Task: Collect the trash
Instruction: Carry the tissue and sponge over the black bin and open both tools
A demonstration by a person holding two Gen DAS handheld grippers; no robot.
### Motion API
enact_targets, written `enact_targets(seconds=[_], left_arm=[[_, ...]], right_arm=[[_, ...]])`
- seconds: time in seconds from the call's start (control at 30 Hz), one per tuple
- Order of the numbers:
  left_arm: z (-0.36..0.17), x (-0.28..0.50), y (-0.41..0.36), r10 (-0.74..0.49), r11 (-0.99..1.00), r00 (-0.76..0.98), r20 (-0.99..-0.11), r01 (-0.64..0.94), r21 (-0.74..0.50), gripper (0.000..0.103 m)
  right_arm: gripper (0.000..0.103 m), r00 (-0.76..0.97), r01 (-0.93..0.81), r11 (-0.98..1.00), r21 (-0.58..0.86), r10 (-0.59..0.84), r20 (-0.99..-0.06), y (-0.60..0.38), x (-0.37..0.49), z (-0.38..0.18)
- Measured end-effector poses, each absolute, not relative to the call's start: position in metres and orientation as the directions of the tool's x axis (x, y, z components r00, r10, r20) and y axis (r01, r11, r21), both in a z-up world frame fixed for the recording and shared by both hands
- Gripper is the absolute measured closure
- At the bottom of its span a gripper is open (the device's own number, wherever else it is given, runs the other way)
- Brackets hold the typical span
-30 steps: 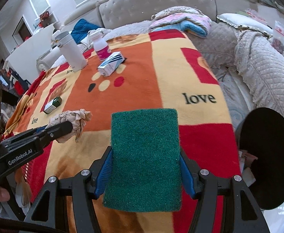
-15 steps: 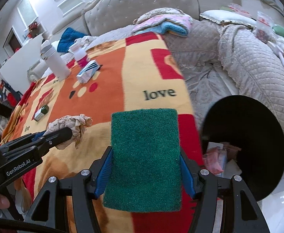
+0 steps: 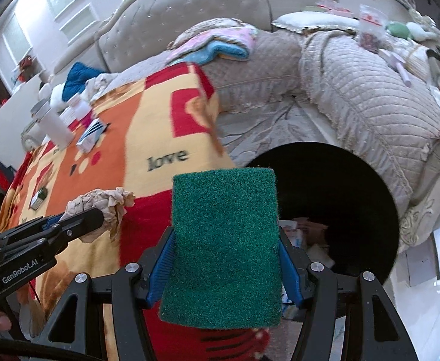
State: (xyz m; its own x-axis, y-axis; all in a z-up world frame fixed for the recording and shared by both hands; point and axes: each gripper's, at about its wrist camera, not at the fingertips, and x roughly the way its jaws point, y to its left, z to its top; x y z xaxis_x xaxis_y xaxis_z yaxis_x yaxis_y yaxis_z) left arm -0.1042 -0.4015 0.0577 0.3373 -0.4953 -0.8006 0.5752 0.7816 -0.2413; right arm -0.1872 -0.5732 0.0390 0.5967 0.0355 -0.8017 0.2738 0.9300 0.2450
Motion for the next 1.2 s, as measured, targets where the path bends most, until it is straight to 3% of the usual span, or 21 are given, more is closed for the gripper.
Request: enact_targets(seconds=[0.53, 1.2], left_arm=[[0.051, -0.104, -0.474, -0.550, 0.712, 0.248, -0.798, 0.638, -0.293, 0.082], [0.032, -0.100, -0.503, -0.548, 0.697, 0.203, -0.812, 0.647, -0.309, 0.082]], right_arm=[[0.042, 0.570, 0.375, 0.897, 0.234, -0.024, -0.821, -0.633, -0.198, 0.024], [0.042, 0.546, 0.427, 0.874, 0.233, -0.044, -0.836, -0.663, -0.203, 0.010]])
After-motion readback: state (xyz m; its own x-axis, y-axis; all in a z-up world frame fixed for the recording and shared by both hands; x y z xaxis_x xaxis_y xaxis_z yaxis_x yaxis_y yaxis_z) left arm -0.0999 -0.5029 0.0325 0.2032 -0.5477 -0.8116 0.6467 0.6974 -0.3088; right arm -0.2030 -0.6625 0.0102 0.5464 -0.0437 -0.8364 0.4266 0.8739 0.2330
